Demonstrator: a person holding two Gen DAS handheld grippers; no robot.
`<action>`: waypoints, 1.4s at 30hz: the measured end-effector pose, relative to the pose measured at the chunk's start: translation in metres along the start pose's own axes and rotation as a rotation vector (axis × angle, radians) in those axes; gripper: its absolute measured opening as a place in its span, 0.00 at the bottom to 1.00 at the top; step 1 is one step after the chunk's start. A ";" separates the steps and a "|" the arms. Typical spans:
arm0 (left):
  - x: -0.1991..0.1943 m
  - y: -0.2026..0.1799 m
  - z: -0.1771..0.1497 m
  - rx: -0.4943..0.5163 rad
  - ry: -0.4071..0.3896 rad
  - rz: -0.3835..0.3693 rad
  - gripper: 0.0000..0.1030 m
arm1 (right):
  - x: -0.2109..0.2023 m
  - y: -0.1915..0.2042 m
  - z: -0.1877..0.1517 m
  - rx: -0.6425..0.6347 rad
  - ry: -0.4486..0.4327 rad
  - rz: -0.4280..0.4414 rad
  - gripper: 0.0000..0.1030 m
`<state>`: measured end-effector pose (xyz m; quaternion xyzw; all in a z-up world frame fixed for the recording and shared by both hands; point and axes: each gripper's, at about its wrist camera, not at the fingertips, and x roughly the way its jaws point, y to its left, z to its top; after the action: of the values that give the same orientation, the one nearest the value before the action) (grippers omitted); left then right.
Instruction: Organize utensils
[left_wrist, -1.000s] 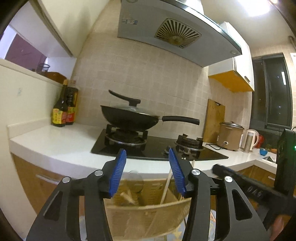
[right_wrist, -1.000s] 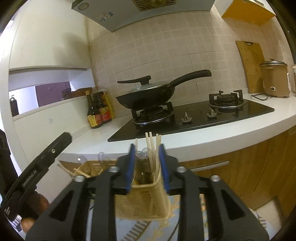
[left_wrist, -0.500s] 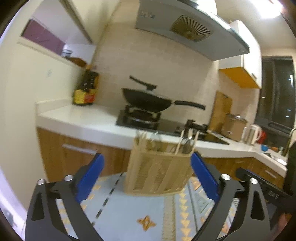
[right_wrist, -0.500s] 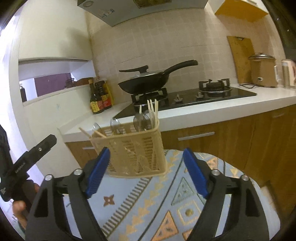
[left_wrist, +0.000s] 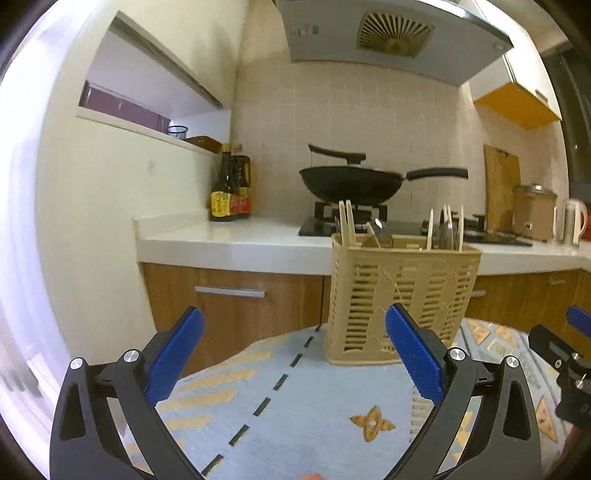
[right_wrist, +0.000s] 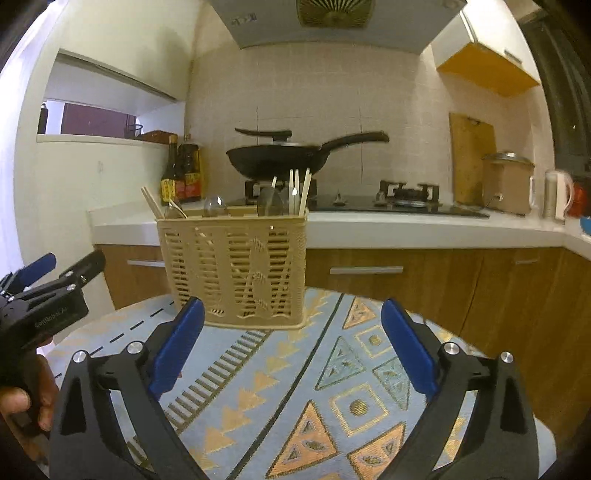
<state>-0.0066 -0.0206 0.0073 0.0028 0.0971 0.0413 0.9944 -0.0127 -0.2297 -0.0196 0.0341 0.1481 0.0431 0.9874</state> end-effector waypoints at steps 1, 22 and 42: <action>0.001 -0.002 -0.001 0.015 0.010 0.005 0.93 | 0.002 -0.002 0.000 0.008 0.010 -0.001 0.89; 0.008 -0.011 -0.001 0.048 0.065 -0.023 0.93 | 0.011 -0.007 -0.004 0.034 0.065 -0.002 0.92; 0.011 -0.014 -0.003 0.048 0.090 -0.030 0.93 | 0.014 -0.004 -0.004 0.024 0.080 -0.006 0.92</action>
<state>0.0045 -0.0332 0.0024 0.0235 0.1426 0.0239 0.9892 0.0001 -0.2324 -0.0282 0.0435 0.1882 0.0396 0.9804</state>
